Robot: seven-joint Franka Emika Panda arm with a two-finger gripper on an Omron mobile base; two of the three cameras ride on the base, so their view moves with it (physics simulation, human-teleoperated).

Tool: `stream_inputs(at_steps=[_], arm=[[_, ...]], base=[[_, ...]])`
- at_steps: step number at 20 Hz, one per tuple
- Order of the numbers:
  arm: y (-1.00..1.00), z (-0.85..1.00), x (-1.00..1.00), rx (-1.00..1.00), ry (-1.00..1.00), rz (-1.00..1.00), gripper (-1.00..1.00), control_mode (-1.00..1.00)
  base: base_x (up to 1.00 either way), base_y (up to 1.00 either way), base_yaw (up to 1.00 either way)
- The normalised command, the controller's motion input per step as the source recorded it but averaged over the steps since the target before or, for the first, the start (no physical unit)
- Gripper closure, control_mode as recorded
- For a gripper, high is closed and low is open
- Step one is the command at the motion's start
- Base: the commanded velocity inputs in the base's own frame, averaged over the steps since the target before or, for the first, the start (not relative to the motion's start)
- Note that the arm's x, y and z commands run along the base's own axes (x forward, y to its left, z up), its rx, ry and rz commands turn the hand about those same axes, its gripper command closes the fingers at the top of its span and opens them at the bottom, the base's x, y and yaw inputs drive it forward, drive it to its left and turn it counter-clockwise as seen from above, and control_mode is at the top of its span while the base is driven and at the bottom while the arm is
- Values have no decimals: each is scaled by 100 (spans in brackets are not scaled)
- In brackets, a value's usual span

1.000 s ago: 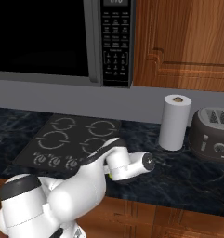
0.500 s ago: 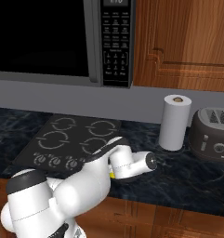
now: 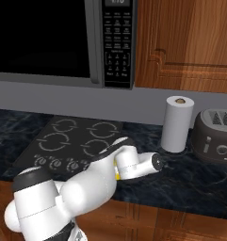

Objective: Take 2 condiments from the cabinet and move them on the counter near the stove.Make sure the condiments are lined up with each other, next to each other.

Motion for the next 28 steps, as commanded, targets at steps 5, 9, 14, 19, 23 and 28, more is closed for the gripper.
stream_inputs(at_steps=[5,9,14,19,23,28], arm=[[0,-12,-35,0,-3,8,-100,-100],[8,-6,-40,0,-10,11,-100,-100],[3,-1,-20,0,-2,8,-100,-100],[0,2,0,0,0,3,-100,-100],[-5,8,-5,0,0,0,-100,-100],[-8,22,-25,0,0,0,-100,-100]], base=[[0,0,0],[0,0,0],[0,0,0],[0,0,0],[0,0,0],[0,0,0]])
